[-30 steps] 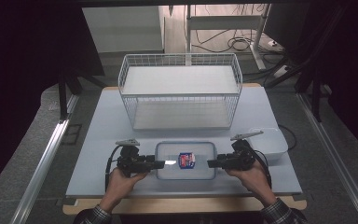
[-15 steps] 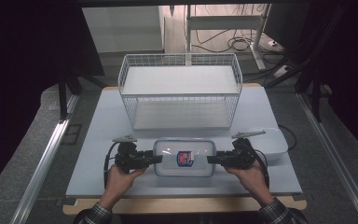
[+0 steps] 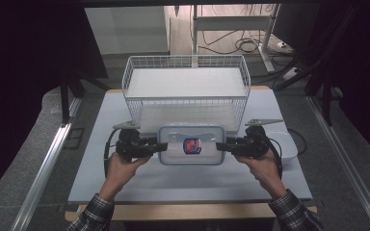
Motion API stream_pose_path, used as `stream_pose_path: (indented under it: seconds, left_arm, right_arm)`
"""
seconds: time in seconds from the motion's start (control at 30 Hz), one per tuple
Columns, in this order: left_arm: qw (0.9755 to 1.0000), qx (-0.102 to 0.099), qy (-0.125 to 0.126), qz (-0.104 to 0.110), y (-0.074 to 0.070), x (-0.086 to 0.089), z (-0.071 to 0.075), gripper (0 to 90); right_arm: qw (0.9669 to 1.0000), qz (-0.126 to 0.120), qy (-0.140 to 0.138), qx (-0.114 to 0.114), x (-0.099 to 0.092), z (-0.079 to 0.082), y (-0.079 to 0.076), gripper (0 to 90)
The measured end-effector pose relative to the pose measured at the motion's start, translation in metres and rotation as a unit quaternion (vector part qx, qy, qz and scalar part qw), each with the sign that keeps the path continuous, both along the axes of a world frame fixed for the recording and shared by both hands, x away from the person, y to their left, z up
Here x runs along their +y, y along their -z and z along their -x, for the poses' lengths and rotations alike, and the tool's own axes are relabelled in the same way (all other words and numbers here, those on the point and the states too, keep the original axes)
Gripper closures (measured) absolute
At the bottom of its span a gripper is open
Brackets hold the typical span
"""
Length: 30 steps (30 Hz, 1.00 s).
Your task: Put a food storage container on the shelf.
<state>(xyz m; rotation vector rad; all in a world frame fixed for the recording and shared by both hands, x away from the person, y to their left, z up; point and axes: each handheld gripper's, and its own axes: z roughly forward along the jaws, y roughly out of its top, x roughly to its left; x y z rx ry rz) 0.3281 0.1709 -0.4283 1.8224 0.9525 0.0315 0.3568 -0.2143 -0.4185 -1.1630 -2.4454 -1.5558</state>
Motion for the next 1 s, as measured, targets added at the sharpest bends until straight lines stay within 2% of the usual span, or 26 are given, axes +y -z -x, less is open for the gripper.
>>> stream_pose_path:
  seconds: [0.07, 0.1, 0.13, 0.17, 0.23, 0.27, 0.3, 0.4, 0.43, 0.47, 0.5, 0.63, 0.77, 0.87, 1.0]
  left_arm:
    - [1.0, -0.01, 0.0, 0.001, -0.012, 0.001, -0.006, 51.8]
    - [1.0, -0.01, 0.0, 0.001, -0.012, 0.001, -0.006, 51.8]
    - [0.9999, -0.014, -0.002, 0.003, -0.021, 0.001, -0.009, 51.8]
    - [0.9999, -0.014, -0.002, 0.003, -0.021, 0.001, -0.009, 51.8]
    - [0.9998, -0.018, -0.004, 0.003, -0.03, 0.002, -0.013, 51.8]
    - [0.9997, -0.024, -0.004, 0.003, -0.039, 0.004, -0.018, 51.9]
    - [0.9997, -0.024, -0.004, 0.003, -0.039, 0.004, -0.018, 51.8]
    - [0.9996, -0.028, -0.006, 0.005, -0.054, 0.008, -0.027, 51.8]
    - [0.9996, -0.028, -0.006, 0.005, -0.054, 0.008, -0.027, 51.8]
    - [0.9995, -0.031, -0.006, 0.005, -0.058, 0.009, -0.03, 51.8]
    - [0.9994, -0.033, -0.008, 0.007, -0.061, 0.011, -0.031, 51.8]
    - [0.9991, -0.039, -0.014, 0.009, -0.077, 0.017, -0.038, 51.8]
    - [0.9989, -0.042, -0.017, 0.014, -0.085, 0.021, -0.043, 51.9]
    - [0.9986, -0.045, -0.02, 0.021, -0.098, 0.026, -0.052, 52.0]
    - [0.9985, -0.046, -0.02, 0.023, -0.106, 0.029, -0.06, 52.0]
  right_arm:
    - [0.9999, -0.005, 0.003, -0.009, 0.0, -0.005, -0.012, 50.1]
    - [0.9999, -0.005, 0.003, -0.009, 0.0, -0.005, -0.012, 50.1]
    - [0.9998, -0.008, 0.004, -0.016, 0.001, -0.009, -0.021, 50.0]
    - [0.9998, -0.008, 0.004, -0.016, 0.001, -0.009, -0.021, 50.0]
    - [0.9997, -0.011, 0.005, -0.022, 0.001, -0.012, -0.028, 50.0]
    - [0.9995, -0.013, 0.006, -0.027, 0.002, -0.017, -0.037, 50.0]
    - [0.9995, -0.013, 0.006, -0.027, 0.002, -0.017, -0.037, 50.0]
    - [0.9994, -0.016, 0.006, -0.031, 0.006, -0.026, -0.052, 50.0]
    - [0.9994, -0.016, 0.006, -0.031, 0.006, -0.026, -0.052, 50.0]
    - [0.9992, -0.017, 0.007, -0.034, 0.009, -0.03, -0.059, 50.0]
    - [0.9992, -0.017, 0.007, -0.034, 0.009, -0.03, -0.059, 50.0]
    - [0.9989, -0.02, 0.005, -0.043, 0.015, -0.04, -0.075, 50.0]
    - [0.9987, -0.019, 0.004, -0.047, 0.019, -0.045, -0.085, 50.0]
    - [0.9984, -0.018, 0.003, -0.054, 0.024, -0.054, -0.098, 50.1]
    - [0.9982, -0.018, 0.004, -0.057, 0.027, -0.061, -0.108, 50.0]
